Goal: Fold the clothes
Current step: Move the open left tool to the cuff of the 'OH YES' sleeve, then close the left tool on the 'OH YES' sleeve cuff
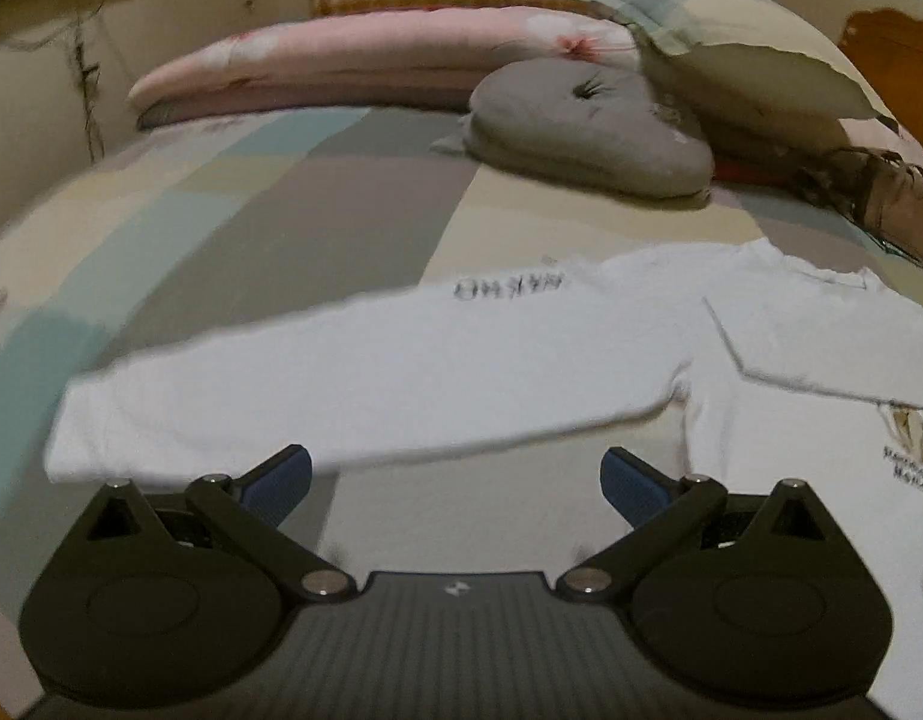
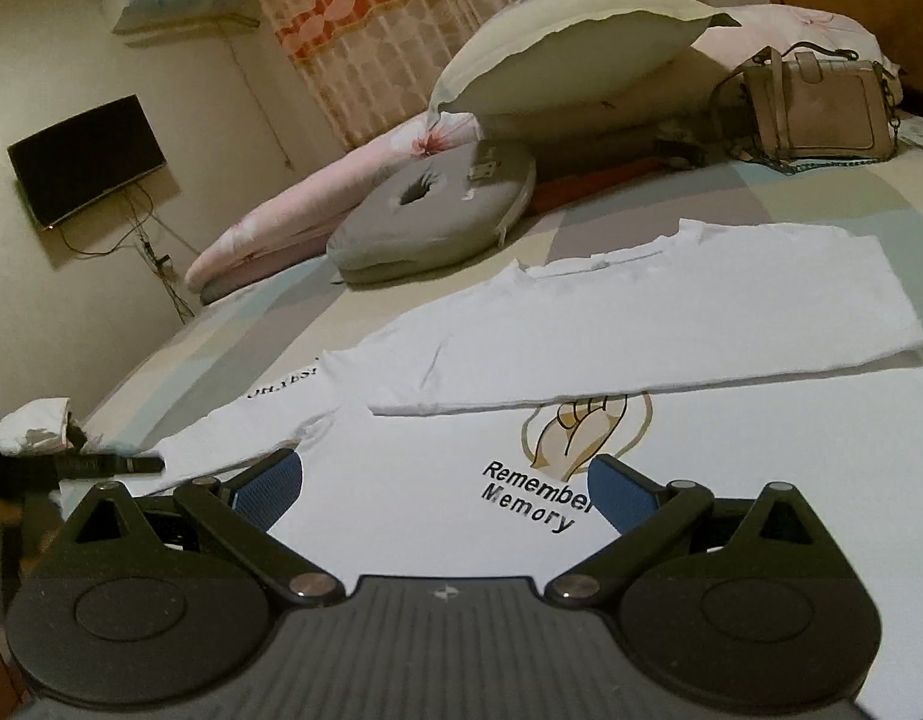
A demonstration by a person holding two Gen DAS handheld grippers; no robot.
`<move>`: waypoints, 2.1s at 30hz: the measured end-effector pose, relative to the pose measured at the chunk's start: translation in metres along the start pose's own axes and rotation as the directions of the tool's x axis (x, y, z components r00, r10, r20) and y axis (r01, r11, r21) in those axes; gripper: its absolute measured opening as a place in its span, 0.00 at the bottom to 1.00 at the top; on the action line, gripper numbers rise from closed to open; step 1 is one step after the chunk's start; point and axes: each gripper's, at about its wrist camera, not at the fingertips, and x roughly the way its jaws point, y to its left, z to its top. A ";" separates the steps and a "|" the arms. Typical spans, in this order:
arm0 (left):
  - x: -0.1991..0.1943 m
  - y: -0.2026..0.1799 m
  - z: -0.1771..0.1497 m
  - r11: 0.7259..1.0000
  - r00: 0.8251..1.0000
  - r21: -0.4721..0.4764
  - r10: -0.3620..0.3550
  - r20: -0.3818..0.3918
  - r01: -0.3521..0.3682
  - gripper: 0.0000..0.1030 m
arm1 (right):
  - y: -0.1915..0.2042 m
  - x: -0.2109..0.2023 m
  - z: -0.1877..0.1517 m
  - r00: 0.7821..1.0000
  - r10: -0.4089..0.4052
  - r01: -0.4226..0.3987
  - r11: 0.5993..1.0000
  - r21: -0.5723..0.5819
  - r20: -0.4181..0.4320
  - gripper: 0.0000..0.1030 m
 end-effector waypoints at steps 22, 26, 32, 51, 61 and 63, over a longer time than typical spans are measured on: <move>0.036 0.094 -0.021 0.980 0.995 -0.199 0.010 0.096 0.009 0.99 | 0.004 0.019 -0.006 0.999 -0.032 0.032 0.999 0.010 -0.021 1.00; 0.033 0.109 -0.021 0.976 0.996 -0.217 0.024 0.080 -0.006 0.99 | 0.003 0.020 -0.006 0.999 -0.034 0.034 0.999 0.014 -0.025 1.00; 0.036 0.110 -0.026 0.981 0.993 -0.196 0.035 0.112 -0.013 0.99 | 0.002 0.021 -0.007 0.999 -0.037 0.037 0.999 0.020 -0.031 1.00; 0.059 0.126 -0.004 0.921 0.979 -0.381 -0.005 0.202 0.083 0.99 | 0.000 0.022 -0.008 0.999 -0.042 0.043 0.999 0.027 -0.035 1.00; 0.067 0.138 -0.002 0.882 0.967 -0.457 0.003 0.254 0.118 0.99 | -0.003 0.022 -0.007 0.999 -0.038 0.040 0.998 0.041 -0.038 1.00; 0.073 0.147 0.004 0.869 0.965 -0.480 0.013 0.263 0.119 0.99 | -0.002 0.023 -0.008 0.999 -0.036 0.038 0.999 0.038 -0.041 1.00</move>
